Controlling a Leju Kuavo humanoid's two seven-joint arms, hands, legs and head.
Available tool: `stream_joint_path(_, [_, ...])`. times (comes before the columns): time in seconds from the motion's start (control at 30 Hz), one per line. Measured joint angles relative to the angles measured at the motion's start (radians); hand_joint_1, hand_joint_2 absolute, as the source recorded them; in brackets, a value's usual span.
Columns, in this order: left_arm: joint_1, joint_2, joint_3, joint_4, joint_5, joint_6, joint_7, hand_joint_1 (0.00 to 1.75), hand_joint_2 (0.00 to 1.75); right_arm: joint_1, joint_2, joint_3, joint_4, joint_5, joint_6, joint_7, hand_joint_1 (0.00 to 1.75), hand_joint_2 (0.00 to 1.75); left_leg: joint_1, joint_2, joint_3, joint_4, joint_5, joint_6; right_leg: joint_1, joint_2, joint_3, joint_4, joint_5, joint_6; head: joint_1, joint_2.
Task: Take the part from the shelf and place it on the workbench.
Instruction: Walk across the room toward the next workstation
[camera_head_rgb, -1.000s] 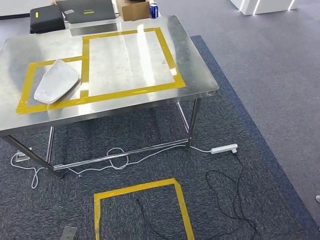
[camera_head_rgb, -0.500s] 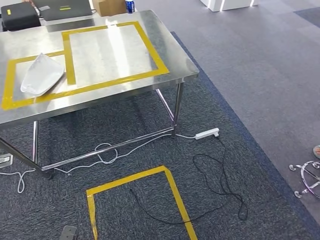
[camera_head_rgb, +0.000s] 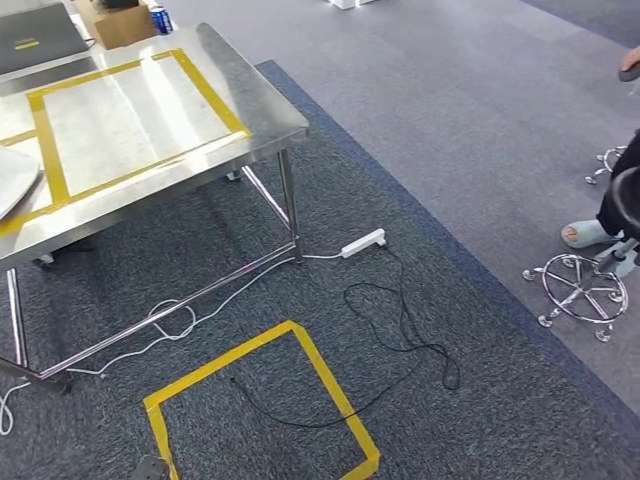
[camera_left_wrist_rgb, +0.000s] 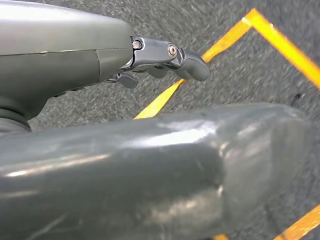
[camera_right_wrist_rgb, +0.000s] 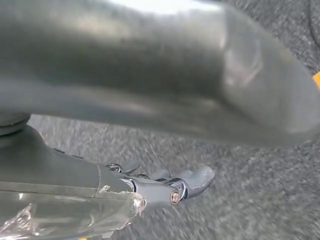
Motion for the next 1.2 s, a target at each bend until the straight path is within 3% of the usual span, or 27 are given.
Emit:
stream_joint_path(0.03, [0.001, 0.0, 0.0, 0.0, -0.004, -0.009, 0.004, 0.0, 0.0, 0.002, 0.0, -0.002, 0.0, 0.003, 0.002, 0.001, 0.0, 0.0, -0.003, -0.004, -0.006, 0.02, 0.004, 0.004, 0.003, 0.015, -0.005, 0.001, 0.004, -0.001, 0.0, 0.0])
stream_joint_path(0.07, [0.001, 0.001, 0.0, 0.0, -0.007, -0.02, 0.007, 0.0, 0.0, 0.003, 0.0, -0.002, 0.0, 0.008, 0.005, 0.003, 0.0, 0.0, -0.005, -0.007, 0.007, 0.001, 0.028, 0.009, 0.005, 0.03, -0.009, 0.002, 0.007, -0.001, 0.0, 0.0])
stream_joint_path(0.1, [0.001, 0.002, 0.001, 0.0, -0.01, -0.031, 0.006, 0.0, 0.0, 0.004, 0.0, -0.003, 0.0, 0.016, 0.007, 0.006, 0.0, 0.0, -0.007, -0.015, 0.038, -0.055, 0.063, 0.016, 0.008, 0.045, -0.011, 0.003, 0.009, 0.0, 0.0, 0.0])
stream_joint_path(0.17, [0.001, 0.004, 0.005, 0.0, -0.005, -0.05, 0.002, 0.0, 0.0, 0.004, 0.0, -0.002, 0.0, 0.035, 0.003, 0.017, 0.0, 0.0, -0.009, -0.053, 0.113, -0.193, 0.119, 0.031, 0.011, 0.073, -0.016, 0.006, 0.014, 0.003, 0.0, 0.0])
stream_joint_path(0.23, [0.0, 0.003, 0.016, 0.0, 0.005, -0.058, 0.002, 0.0, 0.0, 0.004, -0.001, -0.002, 0.0, 0.041, -0.017, 0.038, 0.0, 0.0, -0.008, -0.079, 0.151, -0.267, 0.129, 0.039, 0.014, 0.096, -0.026, 0.011, 0.019, 0.01, 0.001, 0.0])
stream_joint_path(0.3, [-0.002, -0.001, 0.025, 0.0, 0.007, -0.064, 0.01, 0.0, 0.0, 0.01, -0.007, -0.005, 0.0, 0.032, -0.038, 0.053, 0.0, 0.0, -0.006, -0.064, 0.15, -0.279, 0.128, 0.044, 0.013, 0.112, -0.038, 0.015, 0.024, 0.02, 0.0, 0.0])
stream_joint_path(0.37, [-0.002, -0.007, 0.033, 0.0, 0.006, -0.069, 0.022, 0.0, 0.0, 0.018, -0.015, -0.007, -0.001, 0.031, -0.047, 0.052, 0.0, 0.0, -0.002, -0.043, 0.147, -0.284, 0.133, 0.053, 0.013, 0.081, -0.061, 0.049, 0.001, 0.032, 0.005, 0.0])
stream_joint_path(0.43, [0.001, -0.013, 0.043, 0.001, 0.007, -0.069, 0.033, 0.0, 0.0, 0.02, -0.022, -0.008, -0.001, 0.037, -0.05, 0.046, 0.0, 0.0, 0.0, -0.017, 0.145, -0.286, 0.135, 0.058, 0.009, 0.023, -0.115, 0.164, -0.066, 0.048, 0.012, 0.0])
stream_joint_path(0.5, [0.006, -0.019, 0.049, 0.001, 0.007, -0.068, 0.038, 0.0, 0.0, 0.02, -0.027, -0.008, -0.002, 0.04, -0.05, 0.043, 0.0, 0.0, -0.001, 0.012, 0.143, -0.286, 0.135, 0.058, -0.003, -0.003, -0.174, 0.296, -0.124, 0.062, 0.014, 0.0])
stream_joint_path(0.53, [0.007, -0.021, 0.052, 0.002, 0.007, -0.067, 0.039, 0.0, 0.0, 0.021, -0.028, -0.008, -0.002, 0.041, -0.051, 0.042, 0.0, 0.0, 0.0, 0.026, 0.143, -0.285, 0.135, 0.057, -0.009, -0.007, -0.181, 0.32, -0.126, 0.068, 0.014, 0.0])
stream_joint_path(0.57, [0.006, -0.024, 0.054, 0.002, 0.007, -0.067, 0.039, 0.0, 0.0, 0.023, -0.03, -0.008, -0.002, 0.041, -0.051, 0.042, 0.0, 0.0, 0.002, 0.039, 0.143, -0.285, 0.135, 0.055, -0.014, -0.011, -0.167, 0.3, -0.109, 0.073, 0.014, 0.0])
stream_joint_path(0.6, [0.005, -0.026, 0.055, 0.002, 0.007, -0.067, 0.04, 0.0, 0.0, 0.025, -0.032, -0.008, -0.002, 0.042, -0.051, 0.041, 0.0, 0.0, 0.004, 0.051, 0.145, -0.284, 0.134, 0.051, -0.02, -0.02, -0.131, 0.24, -0.078, 0.079, 0.014, 0.0])
stream_joint_path(0.67, [0.004, -0.028, 0.059, 0.002, 0.007, -0.067, 0.04, 0.0, 0.0, 0.024, -0.034, -0.008, -0.002, 0.043, -0.052, 0.04, 0.0, 0.0, 0.005, 0.071, 0.149, -0.28, 0.13, 0.038, -0.026, -0.061, -0.047, 0.091, -0.022, 0.086, 0.015, 0.0])
stream_joint_path(0.73, [0.002, -0.028, 0.062, 0.002, 0.007, -0.067, 0.04, 0.0, 0.0, 0.021, -0.034, -0.008, -0.002, 0.043, -0.053, 0.04, 0.0, 0.0, 0.001, 0.086, 0.151, -0.275, 0.128, 0.023, -0.025, -0.081, -0.018, 0.029, -0.005, 0.075, 0.014, 0.0])
stream_joint_path(0.8, [0.0, -0.03, 0.065, 0.002, 0.007, -0.067, 0.04, 0.0, 0.0, 0.021, -0.034, -0.008, -0.002, 0.043, -0.053, 0.039, 0.0, 0.0, 0.002, 0.1, 0.154, -0.276, 0.128, 0.01, -0.021, -0.06, -0.029, 0.033, -0.004, 0.053, 0.012, 0.0])
stream_joint_path(0.87, [-0.001, -0.031, 0.065, 0.002, 0.006, -0.067, 0.04, 0.0, 0.0, 0.023, -0.036, -0.008, -0.002, 0.041, -0.053, 0.038, 0.0, 0.0, 0.006, 0.081, 0.147, -0.259, 0.108, -0.001, -0.021, -0.04, -0.033, 0.032, 0.001, 0.035, 0.011, 0.0])
stream_joint_path(0.9, [-0.001, -0.031, 0.066, 0.002, 0.006, -0.067, 0.04, 0.0, 0.0, 0.022, -0.036, -0.008, -0.002, 0.04, -0.051, 0.036, 0.0, 0.0, 0.008, 0.057, 0.131, -0.222, 0.08, -0.004, -0.021, -0.029, -0.034, 0.03, 0.006, 0.027, 0.01, 0.0])
stream_joint_path(0.97, [0.001, -0.031, 0.067, 0.002, 0.003, -0.066, 0.04, 0.0, 0.0, 0.02, -0.036, -0.009, -0.003, 0.036, -0.046, 0.032, 0.0, 0.0, 0.006, 0.011, 0.068, -0.086, 0.007, -0.002, -0.018, -0.004, -0.042, 0.03, 0.013, 0.017, 0.008, 0.0])
stream_joint_path(1.0, [0.002, -0.031, 0.069, 0.002, 0.002, -0.064, 0.04, 0.0, 0.0, 0.019, -0.036, -0.009, -0.003, 0.035, -0.043, 0.031, 0.0, 0.0, 0.005, 0.001, 0.034, -0.019, -0.019, 0.001, -0.016, 0.011, -0.046, 0.03, 0.015, 0.014, 0.008, 0.0])
stream_joint_path(1.03, [0.003, -0.032, 0.07, 0.002, 0.001, -0.062, 0.04, 0.0, 0.0, 0.02, -0.036, -0.01, -0.003, 0.034, -0.042, 0.031, 0.0, 0.0, 0.003, -0.003, 0.013, 0.022, -0.026, 0.004, -0.013, 0.026, -0.049, 0.03, 0.016, 0.012, 0.008, 0.0])
stream_joint_path(1.07, [0.003, -0.032, 0.072, 0.002, 0.003, -0.06, 0.04, 0.0, 0.0, 0.022, -0.036, -0.01, -0.003, 0.033, -0.042, 0.033, 0.0, 0.0, 0.001, -0.006, 0.01, 0.022, -0.01, 0.009, -0.011, 0.041, -0.05, 0.03, 0.018, 0.012, 0.008, 0.0])
stream_joint_path(1.1, [0.003, -0.032, 0.074, 0.002, 0.008, -0.057, 0.038, 0.0, 0.0, 0.023, -0.036, -0.01, -0.003, 0.032, -0.043, 0.037, 0.0, 0.0, -0.001, -0.01, 0.027, -0.017, 0.023, 0.015, -0.01, 0.057, -0.05, 0.03, 0.019, 0.013, 0.008, 0.0])
stream_joint_path(1.17, [0.001, -0.031, 0.081, 0.002, 0.021, -0.054, 0.029, 0.0, 0.0, 0.022, -0.037, -0.014, -0.003, 0.03, -0.051, 0.057, 0.0, 0.0, -0.003, -0.047, 0.088, -0.153, 0.098, 0.028, -0.007, 0.086, -0.05, 0.032, 0.022, 0.018, 0.008, 0.0])
stream_joint_path(1.2, [0.0, -0.03, 0.086, 0.002, 0.021, -0.049, 0.022, 0.0, 0.0, 0.021, -0.036, -0.017, -0.003, 0.031, -0.058, 0.071, 0.0, 0.0, -0.002, -0.067, 0.114, -0.21, 0.117, 0.03, -0.006, 0.1, -0.054, 0.035, 0.023, 0.021, 0.009, 0.0])
